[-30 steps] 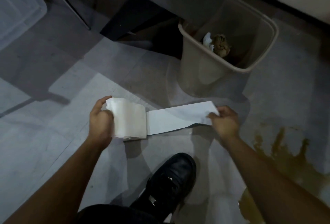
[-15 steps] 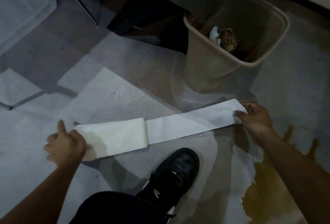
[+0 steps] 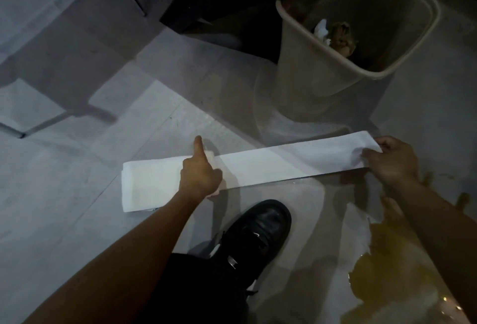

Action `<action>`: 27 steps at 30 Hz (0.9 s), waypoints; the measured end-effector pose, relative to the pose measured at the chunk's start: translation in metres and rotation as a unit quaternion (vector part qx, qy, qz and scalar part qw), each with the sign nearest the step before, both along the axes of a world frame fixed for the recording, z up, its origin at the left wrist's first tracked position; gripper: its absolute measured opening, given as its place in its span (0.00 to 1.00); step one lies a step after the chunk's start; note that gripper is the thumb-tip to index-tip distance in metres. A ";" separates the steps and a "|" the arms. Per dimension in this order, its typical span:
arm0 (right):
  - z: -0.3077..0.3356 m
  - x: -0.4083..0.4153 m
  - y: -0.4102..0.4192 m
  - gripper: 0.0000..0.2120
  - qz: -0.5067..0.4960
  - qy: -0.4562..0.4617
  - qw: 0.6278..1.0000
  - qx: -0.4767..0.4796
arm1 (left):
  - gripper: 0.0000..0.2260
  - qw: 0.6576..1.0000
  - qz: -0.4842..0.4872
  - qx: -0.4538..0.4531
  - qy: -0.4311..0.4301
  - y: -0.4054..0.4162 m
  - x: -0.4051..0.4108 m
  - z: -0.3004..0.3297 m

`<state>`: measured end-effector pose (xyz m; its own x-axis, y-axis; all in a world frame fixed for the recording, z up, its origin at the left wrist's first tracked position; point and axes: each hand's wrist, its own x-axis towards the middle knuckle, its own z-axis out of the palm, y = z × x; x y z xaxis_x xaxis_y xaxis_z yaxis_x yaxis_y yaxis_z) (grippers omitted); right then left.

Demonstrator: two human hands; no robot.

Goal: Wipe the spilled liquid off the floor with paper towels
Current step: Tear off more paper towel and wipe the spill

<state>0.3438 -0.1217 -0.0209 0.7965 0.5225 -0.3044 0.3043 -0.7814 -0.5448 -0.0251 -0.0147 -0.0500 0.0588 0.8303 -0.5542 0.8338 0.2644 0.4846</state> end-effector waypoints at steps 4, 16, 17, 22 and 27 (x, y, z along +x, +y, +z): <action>0.009 0.020 -0.012 0.12 -0.047 -0.061 0.997 0.003 | 0.33 0.970 0.146 -0.027 -0.191 0.018 -0.022 0.015; 0.023 -0.182 0.037 0.07 0.087 -0.040 0.973 0.210 | 0.29 0.933 0.313 0.008 -0.175 0.039 -0.158 0.006; 0.015 -0.205 0.046 0.07 0.115 -0.024 0.973 0.200 | 0.29 0.935 0.319 0.020 -0.154 0.036 -0.168 0.003; -0.030 -0.282 0.085 0.14 0.249 0.132 0.960 0.010 | 0.30 0.933 0.351 0.055 -0.057 0.017 -0.212 -0.011; -0.030 -0.266 0.082 0.22 0.229 0.132 0.964 0.020 | 0.25 0.924 0.372 0.084 0.026 0.013 -0.223 -0.019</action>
